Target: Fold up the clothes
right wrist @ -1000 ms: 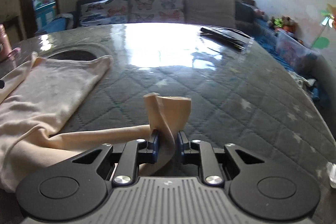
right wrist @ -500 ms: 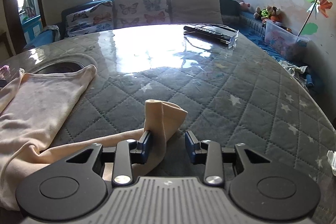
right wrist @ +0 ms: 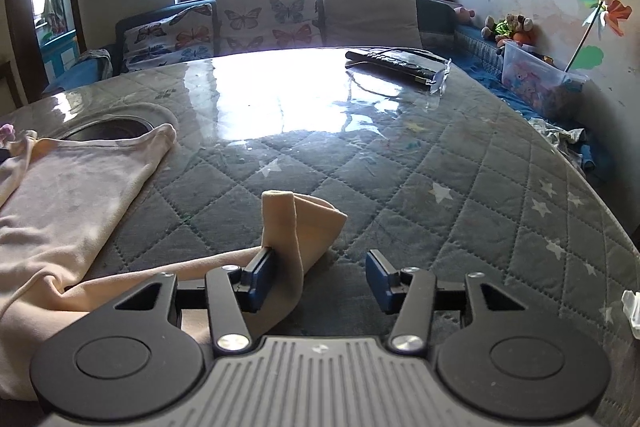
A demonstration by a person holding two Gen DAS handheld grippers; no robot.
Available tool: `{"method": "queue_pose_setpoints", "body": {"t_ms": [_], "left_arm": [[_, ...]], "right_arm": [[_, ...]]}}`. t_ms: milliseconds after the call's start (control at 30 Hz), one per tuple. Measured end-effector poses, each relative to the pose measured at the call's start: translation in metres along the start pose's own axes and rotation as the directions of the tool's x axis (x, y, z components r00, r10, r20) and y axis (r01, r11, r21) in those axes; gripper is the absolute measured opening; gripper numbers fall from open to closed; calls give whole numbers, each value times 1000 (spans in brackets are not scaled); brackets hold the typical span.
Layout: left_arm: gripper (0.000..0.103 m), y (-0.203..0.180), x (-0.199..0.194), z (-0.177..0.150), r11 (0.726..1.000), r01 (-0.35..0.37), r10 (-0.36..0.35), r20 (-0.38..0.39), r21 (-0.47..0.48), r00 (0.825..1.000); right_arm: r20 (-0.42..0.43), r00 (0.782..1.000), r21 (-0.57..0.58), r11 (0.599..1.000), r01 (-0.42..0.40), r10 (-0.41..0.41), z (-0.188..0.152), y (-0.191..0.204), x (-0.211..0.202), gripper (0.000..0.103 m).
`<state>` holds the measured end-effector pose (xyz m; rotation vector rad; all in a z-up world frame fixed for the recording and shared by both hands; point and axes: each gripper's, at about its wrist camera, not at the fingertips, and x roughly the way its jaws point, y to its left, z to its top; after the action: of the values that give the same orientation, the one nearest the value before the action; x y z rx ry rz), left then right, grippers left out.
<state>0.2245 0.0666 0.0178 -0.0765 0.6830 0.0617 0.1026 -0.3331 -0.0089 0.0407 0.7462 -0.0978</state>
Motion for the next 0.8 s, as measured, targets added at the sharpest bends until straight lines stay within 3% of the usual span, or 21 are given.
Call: {"method": "queue_pose_setpoints", "body": {"t_ms": [167,333,533,667,800], "left_arm": [[3,38,-43,4,994,-99,102,77,-41,992],[3,87,-79,1,975,-204,213,109,-92,971],[2,145,-103,-30,933,-319,330,43,-166,943],[2,177,-115,-55,905,-367,373,-16,-214,928],[2,192,-126,-79,895,-384,380,-65,-227,923]], "right_arm": [[11,1000,8,1000,-3,3,-1,-1,-1,51],[19,1000,-1,1000,-15,15,0,0,3,49],[29,999,-5,999,-35,35,2,3,6,28],[35,999,-11,1000,-21,22,4,7,6,24],[33,999,-19,1000,-14,15,6,11,6,24]]}}
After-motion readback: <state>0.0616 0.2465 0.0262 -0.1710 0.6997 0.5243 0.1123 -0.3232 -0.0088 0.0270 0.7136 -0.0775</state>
